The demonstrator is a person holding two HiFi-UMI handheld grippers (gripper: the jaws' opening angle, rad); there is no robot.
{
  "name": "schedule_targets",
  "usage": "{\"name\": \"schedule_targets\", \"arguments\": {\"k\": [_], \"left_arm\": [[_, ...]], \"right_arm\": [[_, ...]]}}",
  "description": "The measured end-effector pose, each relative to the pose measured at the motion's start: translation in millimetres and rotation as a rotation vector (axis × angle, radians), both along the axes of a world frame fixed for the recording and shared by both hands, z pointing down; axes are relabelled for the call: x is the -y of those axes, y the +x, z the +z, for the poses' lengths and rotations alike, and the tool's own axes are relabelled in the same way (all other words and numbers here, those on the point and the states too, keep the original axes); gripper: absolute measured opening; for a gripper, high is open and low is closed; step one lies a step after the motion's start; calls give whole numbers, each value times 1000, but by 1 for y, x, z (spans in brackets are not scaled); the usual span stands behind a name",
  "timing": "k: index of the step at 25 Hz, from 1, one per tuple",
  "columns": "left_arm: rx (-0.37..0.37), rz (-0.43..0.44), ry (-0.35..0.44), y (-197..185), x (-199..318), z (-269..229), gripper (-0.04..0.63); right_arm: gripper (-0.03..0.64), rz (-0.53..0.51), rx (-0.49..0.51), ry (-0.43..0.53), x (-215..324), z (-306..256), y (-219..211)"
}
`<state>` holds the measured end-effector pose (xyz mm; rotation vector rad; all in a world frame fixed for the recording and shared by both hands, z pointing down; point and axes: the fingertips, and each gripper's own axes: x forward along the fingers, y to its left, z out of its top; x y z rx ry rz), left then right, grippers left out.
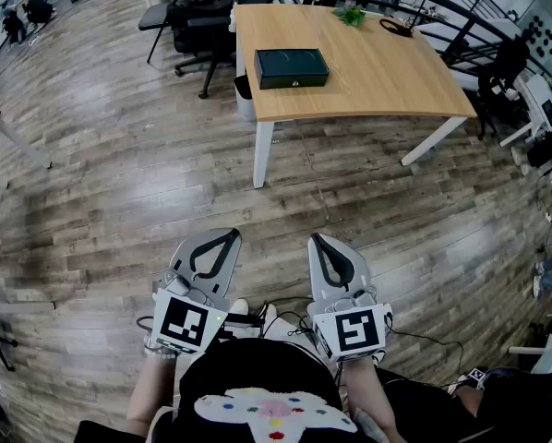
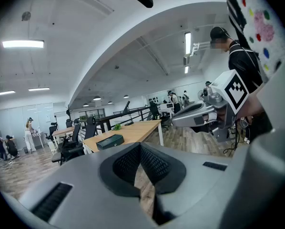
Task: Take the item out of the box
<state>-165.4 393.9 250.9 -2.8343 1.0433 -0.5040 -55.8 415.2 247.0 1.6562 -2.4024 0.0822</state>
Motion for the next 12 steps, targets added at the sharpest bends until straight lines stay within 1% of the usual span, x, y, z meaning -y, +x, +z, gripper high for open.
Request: {"name": "schedule_targets", "arguments": {"k": [12], "left_arm": [[4, -18, 0, 6, 1, 5, 2]], "right_arm": [[9, -15, 9, 6, 2, 4, 8]]}}
